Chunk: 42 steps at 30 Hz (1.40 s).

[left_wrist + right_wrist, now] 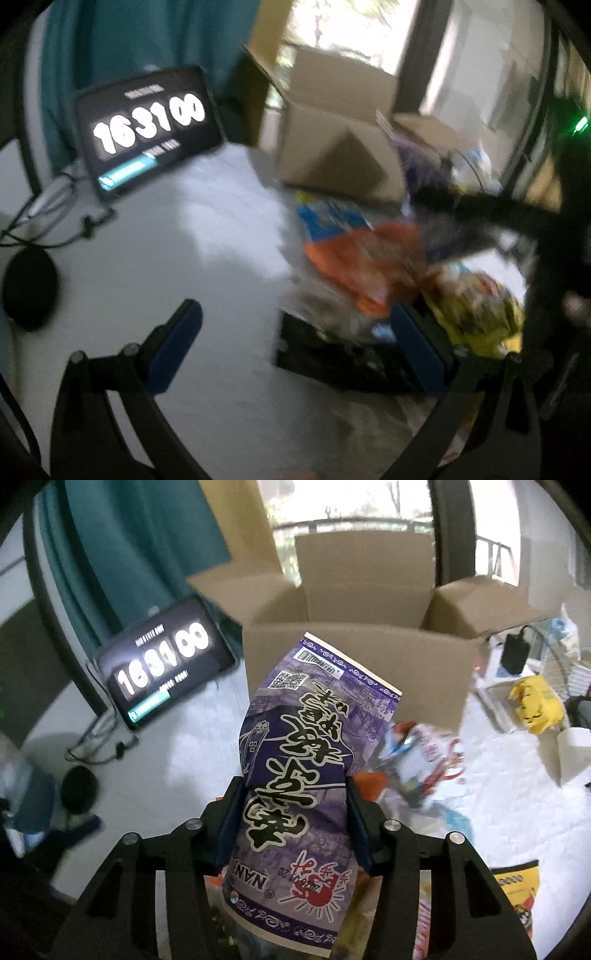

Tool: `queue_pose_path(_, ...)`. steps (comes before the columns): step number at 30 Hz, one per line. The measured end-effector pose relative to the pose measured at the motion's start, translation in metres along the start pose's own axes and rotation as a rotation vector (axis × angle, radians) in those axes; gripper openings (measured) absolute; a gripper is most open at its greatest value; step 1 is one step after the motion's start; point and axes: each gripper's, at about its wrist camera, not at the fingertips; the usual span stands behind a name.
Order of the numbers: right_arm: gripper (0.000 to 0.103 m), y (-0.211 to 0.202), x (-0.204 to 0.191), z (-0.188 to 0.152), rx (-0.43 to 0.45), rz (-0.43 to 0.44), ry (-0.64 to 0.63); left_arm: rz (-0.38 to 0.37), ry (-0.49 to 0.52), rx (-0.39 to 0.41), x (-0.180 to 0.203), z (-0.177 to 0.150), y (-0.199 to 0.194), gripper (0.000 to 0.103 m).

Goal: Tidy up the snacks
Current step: 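Lift the purple bag with the right gripper while the left gripper grasps a black packet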

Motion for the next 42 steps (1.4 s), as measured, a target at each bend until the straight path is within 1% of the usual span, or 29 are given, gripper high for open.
queue_pose_path(1, 0.054, -0.009, 0.001, 0.0, 0.021, 0.009, -0.003, -0.013, 0.021, -0.038, 0.008, -0.002, 0.007, 0.103)
queue_pose_path(4, 0.054, -0.04, 0.006, -0.001, 0.086, 0.03, -0.019, -0.051, 0.038, -0.094, 0.017, -0.006, 0.019, 0.103)
queue_pose_path(8, 0.054, -0.07, 0.013, -0.004, 0.161, 0.042, -0.032, -0.095, 0.007, -0.169, 0.013, -0.005, 0.036, 0.101)
queue_pose_path(9, 0.054, -0.075, 0.016, -0.004, 0.177, 0.042, -0.034, -0.104, -0.001, -0.185, 0.012, -0.005, 0.041, 0.099)
queue_pose_path(10, 0.054, -0.079, 0.018, -0.004, 0.186, 0.044, -0.035, -0.123, -0.011, -0.2, 0.011, -0.005, 0.044, 0.094)
queue_pose_path(11, 0.054, -0.083, 0.021, -0.006, 0.195, 0.049, -0.039, -0.135, -0.012, -0.214, 0.011, -0.006, 0.047, 0.086)
queue_pose_path(13, 0.054, -0.088, 0.027, -0.01, 0.205, 0.053, -0.036, -0.132, 0.001, -0.231, 0.015, -0.009, 0.053, 0.083)
queue_pose_path(14, 0.054, -0.09, 0.031, -0.012, 0.212, 0.058, -0.029, -0.126, 0.006, -0.238, 0.017, -0.01, 0.054, 0.074)
queue_pose_path(15, 0.054, -0.093, 0.035, -0.014, 0.216, 0.061, -0.022, -0.125, 0.002, -0.24, 0.018, -0.011, 0.055, 0.07)
queue_pose_path(16, 0.054, -0.094, 0.037, -0.016, 0.218, 0.063, -0.017, -0.143, -0.009, -0.249, 0.02, -0.013, 0.057, 0.067)
queue_pose_path(17, 0.054, -0.095, 0.039, -0.016, 0.221, 0.061, -0.011, -0.157, -0.013, -0.257, 0.019, -0.012, 0.059, 0.047)
queue_pose_path(18, 0.054, -0.097, 0.041, -0.017, 0.225, 0.061, -0.004, -0.171, -0.022, -0.269, 0.019, -0.012, 0.06, 0.046)
queue_pose_path(21, 0.054, -0.101, 0.048, -0.018, 0.237, 0.061, 0.01, -0.169, -0.016, -0.257, 0.021, -0.011, 0.055, 0.041)
queue_pose_path(26, 0.054, -0.109, 0.053, -0.02, 0.259, 0.057, 0.012, -0.162, -0.014, -0.219, 0.021, -0.005, 0.037, 0.038)
queue_pose_path(32, 0.054, -0.118, 0.057, -0.017, 0.282, 0.053, 0.011, -0.166, 0.006, -0.116, 0.022, 0.016, -0.001, 0.037)
queue_pose_path(35, 0.054, -0.122, 0.057, -0.015, 0.29, 0.051, -0.008, -0.167, 0.018, -0.047, 0.025, 0.035, -0.017, 0.037)
queue_pose_path(42, 0.054, -0.129, 0.064, -0.005, 0.309, 0.012, -0.04, -0.123, 0.06, 0.079, 0.035, 0.076, -0.023, 0.037)
Point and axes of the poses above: each gripper's, at about its wrist camera, not at the fingertips, and y roughly the way its jaws point, x to its right, z to its top, and after that the axes turned 9 degrees about z, right-handed
